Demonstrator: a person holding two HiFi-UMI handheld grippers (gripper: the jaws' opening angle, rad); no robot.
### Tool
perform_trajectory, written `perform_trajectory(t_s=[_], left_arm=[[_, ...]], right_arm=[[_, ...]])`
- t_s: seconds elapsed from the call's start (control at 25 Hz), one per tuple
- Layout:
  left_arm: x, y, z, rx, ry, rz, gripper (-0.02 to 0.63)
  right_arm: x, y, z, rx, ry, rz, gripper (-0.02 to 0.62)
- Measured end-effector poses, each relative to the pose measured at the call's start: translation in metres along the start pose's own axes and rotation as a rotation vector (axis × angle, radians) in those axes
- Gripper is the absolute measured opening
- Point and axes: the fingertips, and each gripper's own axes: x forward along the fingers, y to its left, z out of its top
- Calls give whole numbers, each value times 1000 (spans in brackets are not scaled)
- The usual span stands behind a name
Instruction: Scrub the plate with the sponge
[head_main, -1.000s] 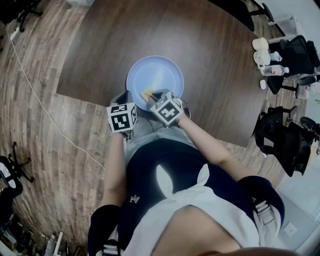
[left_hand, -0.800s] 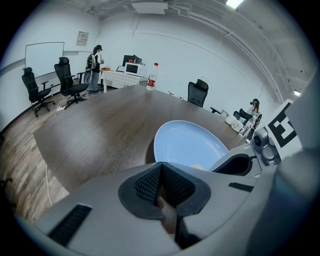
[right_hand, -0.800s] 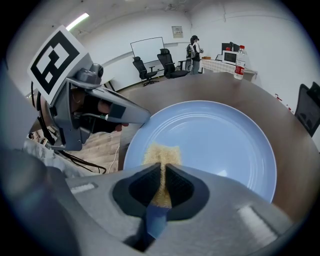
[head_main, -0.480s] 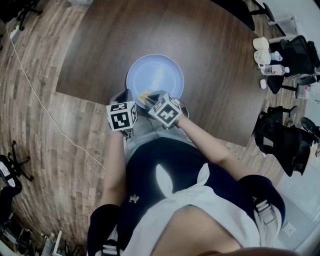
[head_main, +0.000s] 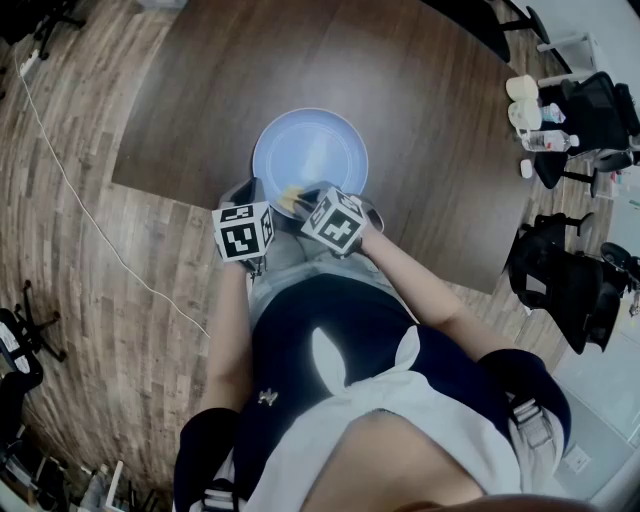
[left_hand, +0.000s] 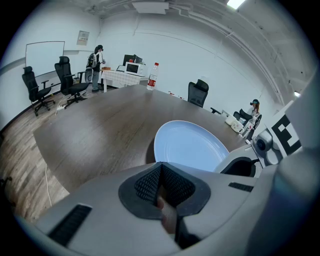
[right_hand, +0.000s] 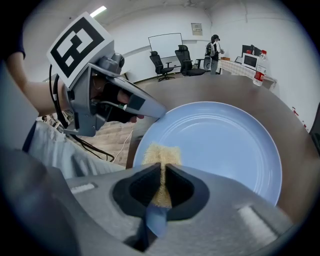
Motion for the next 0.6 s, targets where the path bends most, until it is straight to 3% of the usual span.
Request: perform_trajectory(t_s=[0.6], left_arm=[[0,2,-1,4,3,-6,6]], right_arm=[[-12,-16,-28,-82,67,-29,28]])
